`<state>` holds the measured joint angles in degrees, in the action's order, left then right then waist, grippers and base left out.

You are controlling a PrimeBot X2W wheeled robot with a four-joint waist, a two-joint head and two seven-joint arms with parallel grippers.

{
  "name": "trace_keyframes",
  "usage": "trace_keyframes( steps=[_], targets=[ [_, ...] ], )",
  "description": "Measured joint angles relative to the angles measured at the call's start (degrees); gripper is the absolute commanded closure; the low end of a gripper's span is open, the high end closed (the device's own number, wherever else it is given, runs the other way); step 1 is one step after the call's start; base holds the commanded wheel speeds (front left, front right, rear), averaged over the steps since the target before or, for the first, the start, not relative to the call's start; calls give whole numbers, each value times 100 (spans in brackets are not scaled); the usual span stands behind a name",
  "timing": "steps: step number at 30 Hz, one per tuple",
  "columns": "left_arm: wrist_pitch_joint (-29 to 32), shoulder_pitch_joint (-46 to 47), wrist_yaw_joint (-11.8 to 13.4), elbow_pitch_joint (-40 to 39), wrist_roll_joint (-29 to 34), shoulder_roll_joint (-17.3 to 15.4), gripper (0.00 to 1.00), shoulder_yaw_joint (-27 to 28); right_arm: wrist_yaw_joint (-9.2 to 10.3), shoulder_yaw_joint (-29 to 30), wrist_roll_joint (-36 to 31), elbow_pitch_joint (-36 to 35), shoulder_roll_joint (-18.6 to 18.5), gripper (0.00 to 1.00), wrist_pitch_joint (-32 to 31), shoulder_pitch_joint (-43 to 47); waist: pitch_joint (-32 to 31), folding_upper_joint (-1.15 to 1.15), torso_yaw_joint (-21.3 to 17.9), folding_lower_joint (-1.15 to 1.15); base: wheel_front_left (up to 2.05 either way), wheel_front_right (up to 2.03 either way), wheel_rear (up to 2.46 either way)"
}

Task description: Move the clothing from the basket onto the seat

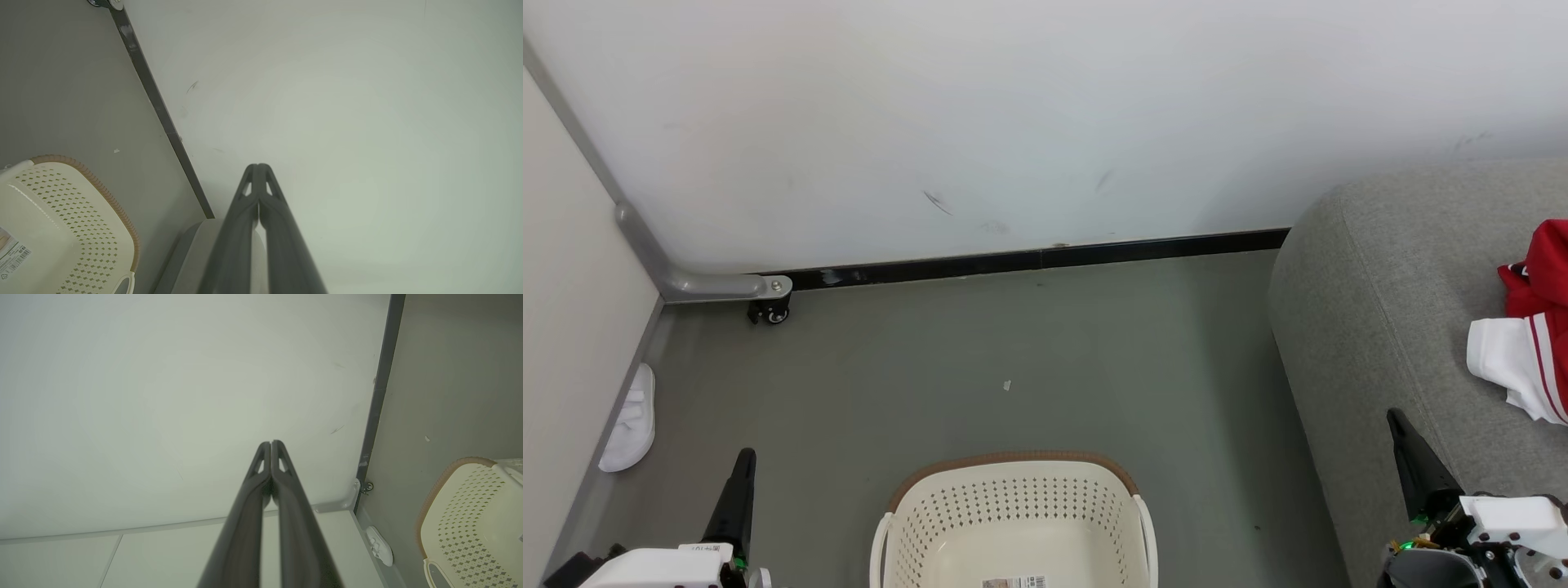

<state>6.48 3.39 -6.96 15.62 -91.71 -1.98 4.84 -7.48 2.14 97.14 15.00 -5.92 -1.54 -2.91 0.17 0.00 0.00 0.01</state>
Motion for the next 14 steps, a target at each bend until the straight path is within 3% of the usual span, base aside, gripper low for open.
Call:
trace_keyframes(
  steps=[14],
  targets=[
    [0, 0, -1, 0, 0, 0, 100, 0, 0, 25, -1, 2, 7, 100, -5, 0, 0, 0, 0, 0, 0, 0, 0]
  ],
)
